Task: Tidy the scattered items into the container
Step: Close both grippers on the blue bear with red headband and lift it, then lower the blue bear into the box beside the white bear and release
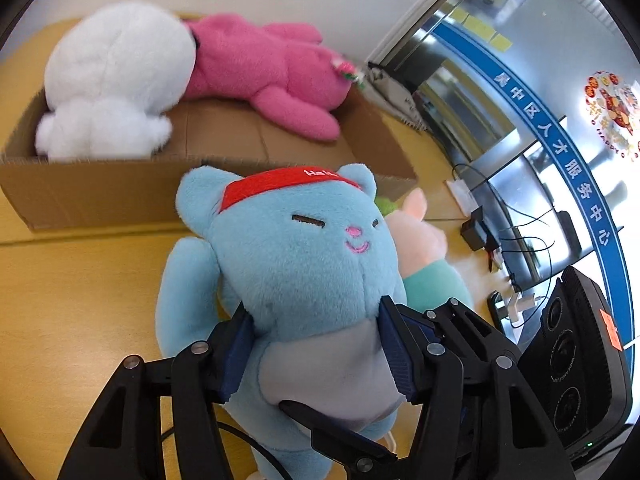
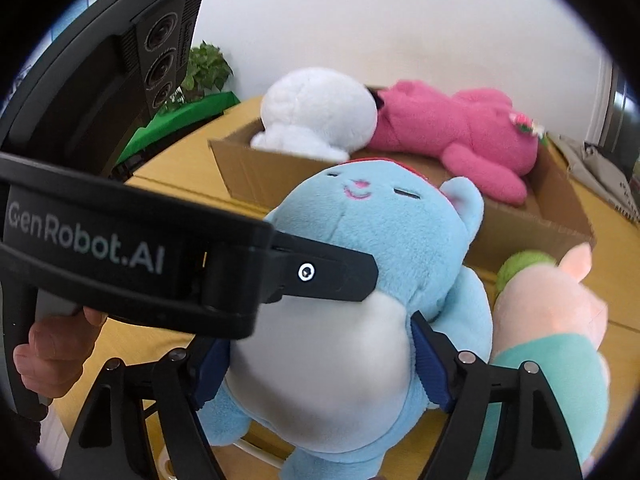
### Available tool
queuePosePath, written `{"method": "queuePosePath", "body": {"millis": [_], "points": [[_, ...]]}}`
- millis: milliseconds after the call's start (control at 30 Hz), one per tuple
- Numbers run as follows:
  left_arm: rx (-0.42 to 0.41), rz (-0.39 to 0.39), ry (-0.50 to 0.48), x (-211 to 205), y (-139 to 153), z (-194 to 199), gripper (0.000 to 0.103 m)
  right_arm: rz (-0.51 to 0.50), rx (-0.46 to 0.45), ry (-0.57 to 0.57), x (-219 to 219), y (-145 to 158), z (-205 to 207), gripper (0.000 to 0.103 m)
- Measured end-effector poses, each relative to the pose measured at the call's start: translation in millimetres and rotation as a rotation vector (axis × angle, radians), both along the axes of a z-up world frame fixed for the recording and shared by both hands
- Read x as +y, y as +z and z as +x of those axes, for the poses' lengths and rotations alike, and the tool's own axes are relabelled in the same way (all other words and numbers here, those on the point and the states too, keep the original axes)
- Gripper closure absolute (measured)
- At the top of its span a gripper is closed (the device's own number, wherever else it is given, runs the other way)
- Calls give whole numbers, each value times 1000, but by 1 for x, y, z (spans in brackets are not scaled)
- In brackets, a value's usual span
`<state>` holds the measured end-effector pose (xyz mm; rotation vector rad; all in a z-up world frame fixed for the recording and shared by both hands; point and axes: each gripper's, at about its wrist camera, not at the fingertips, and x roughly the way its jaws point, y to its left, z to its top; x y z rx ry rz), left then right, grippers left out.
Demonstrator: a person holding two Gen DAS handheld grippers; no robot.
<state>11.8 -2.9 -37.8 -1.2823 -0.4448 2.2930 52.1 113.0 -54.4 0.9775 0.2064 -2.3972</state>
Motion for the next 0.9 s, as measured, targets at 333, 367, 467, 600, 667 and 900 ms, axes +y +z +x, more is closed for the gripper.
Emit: {"method": "queuePosePath", "body": {"millis": [333,367,467,600,667,900], "points": [[262,-66,-20,2,111,-61,40,-54,260,1,0,100,-54,24],[274,-74,-21,1,116,-74,40,-61,271,-1,0,106,-66,24],[290,-86,-21,-5,120,-116,40,-91,274,-8,1,115,-107,24],[237,-78,-14,-15,94,-174,40,-82,251,-20,-4,96,-161,24],[181,-75,-12,-21,66,-204,40,-71,218,-33,-7,75,-186,24],[64,-143,-51,-6,-9,-235,38,-52,-74,-80,-5,-9,-234,22]]}}
